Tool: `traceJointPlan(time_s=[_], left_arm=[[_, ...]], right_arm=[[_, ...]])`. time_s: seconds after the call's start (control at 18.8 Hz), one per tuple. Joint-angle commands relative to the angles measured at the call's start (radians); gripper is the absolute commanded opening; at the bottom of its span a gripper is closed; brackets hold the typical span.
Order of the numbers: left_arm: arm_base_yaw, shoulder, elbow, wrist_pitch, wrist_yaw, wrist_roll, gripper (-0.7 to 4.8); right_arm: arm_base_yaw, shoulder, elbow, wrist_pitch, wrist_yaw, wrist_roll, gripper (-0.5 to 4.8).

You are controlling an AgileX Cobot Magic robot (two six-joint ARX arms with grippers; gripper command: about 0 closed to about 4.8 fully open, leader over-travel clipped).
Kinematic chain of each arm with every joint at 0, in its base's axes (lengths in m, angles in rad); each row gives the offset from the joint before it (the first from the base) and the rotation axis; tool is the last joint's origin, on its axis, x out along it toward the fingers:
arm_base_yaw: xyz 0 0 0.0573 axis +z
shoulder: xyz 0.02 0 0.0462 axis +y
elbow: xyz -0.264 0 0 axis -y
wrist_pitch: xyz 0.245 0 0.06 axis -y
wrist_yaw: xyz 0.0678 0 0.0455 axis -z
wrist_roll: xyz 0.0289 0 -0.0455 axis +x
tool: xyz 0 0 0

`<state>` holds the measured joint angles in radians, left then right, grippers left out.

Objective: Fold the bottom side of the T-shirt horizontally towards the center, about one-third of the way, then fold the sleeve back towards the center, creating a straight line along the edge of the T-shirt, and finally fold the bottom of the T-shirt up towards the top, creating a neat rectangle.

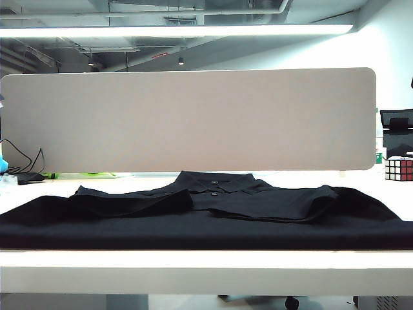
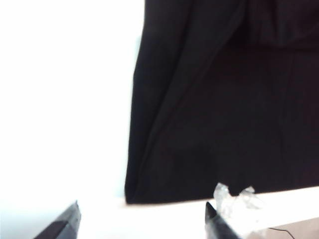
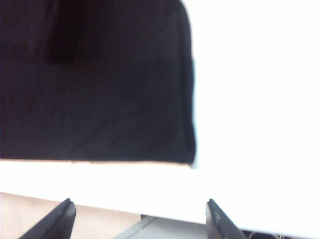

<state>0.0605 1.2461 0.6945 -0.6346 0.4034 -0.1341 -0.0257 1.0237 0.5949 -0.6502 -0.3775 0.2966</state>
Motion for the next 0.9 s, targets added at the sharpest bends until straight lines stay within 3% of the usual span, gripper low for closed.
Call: traceJointPlan(time_s=[0.05, 0.32, 0.48, 0.9], left_arm=[[-0.002, 0.028, 0.000, 0.015, 0.011, -0.016, 3.10], [-0.002, 0.064, 0.000, 0.015, 0.048, -0.016, 3.10], [-0.002, 0.064, -0.002, 0.017, 0.042, -0.012, 3.10], [-0.002, 0.131, -0.024, 0.048, 0.072, 0.002, 3.10]], right_arm=[[-0.004, -0.002, 0.004, 0.038, -0.010, 0.003, 3.55], [-0.005, 0.045, 0.004, 0.085, -0.029, 0.015, 3.14], [-0.005, 0.111, 0.004, 0.109, -0.072, 0.012, 3.15], [-0.008, 0.197, 0.001, 0.117, -0.069, -0.034, 3.15]])
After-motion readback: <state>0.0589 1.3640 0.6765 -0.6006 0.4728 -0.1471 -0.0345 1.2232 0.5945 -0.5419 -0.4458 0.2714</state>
